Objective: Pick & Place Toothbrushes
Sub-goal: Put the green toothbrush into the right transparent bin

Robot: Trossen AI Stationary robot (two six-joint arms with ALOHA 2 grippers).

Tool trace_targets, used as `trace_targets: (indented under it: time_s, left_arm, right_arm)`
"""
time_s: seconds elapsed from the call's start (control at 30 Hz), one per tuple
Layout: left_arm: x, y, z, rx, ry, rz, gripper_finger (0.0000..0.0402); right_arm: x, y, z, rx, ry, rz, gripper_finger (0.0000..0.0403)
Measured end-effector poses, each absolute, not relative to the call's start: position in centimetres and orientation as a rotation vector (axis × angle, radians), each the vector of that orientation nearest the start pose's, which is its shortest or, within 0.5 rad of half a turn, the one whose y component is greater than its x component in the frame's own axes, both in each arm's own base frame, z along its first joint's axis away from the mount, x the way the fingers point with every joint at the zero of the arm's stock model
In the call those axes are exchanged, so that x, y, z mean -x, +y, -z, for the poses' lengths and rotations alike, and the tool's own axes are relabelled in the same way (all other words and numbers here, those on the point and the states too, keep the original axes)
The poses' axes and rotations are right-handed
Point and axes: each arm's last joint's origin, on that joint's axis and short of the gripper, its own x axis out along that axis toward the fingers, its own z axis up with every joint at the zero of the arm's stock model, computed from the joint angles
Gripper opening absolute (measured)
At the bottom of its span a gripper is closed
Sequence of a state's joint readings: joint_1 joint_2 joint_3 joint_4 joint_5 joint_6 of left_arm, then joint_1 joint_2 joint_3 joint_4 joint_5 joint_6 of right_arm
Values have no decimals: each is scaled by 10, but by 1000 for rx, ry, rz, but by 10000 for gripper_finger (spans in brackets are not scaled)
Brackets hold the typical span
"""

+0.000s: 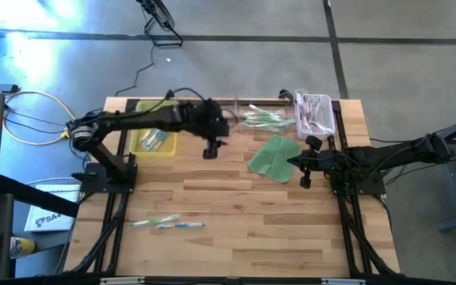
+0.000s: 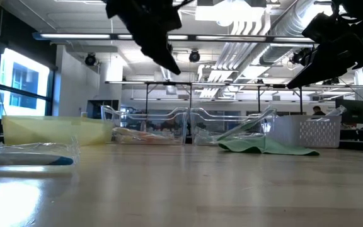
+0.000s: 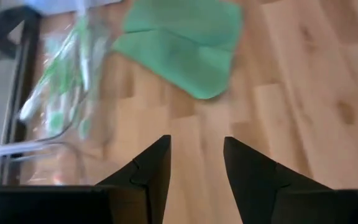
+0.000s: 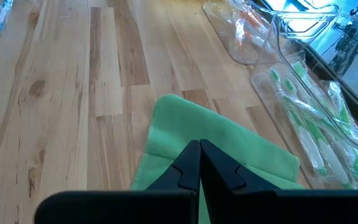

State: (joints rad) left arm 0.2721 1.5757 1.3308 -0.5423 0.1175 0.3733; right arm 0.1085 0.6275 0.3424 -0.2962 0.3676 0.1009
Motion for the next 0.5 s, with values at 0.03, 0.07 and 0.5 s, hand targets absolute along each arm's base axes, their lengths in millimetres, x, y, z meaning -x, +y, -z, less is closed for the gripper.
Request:
trace_targets:
  time_s: [0.03, 0.07, 0.5]
  left_arm:
    - [-330, 80, -299, -212, 788, 20, 143]
    - [-330, 72, -301, -222, 784, 39, 143]
    - [-302, -6, -315, -334, 918, 147, 143]
  right_arm:
    - [-138, 5, -195, 40, 553, 280, 2]
    - [-138, 5, -195, 40, 552, 280, 2]
    - [-141, 6, -200, 24, 496, 267, 2]
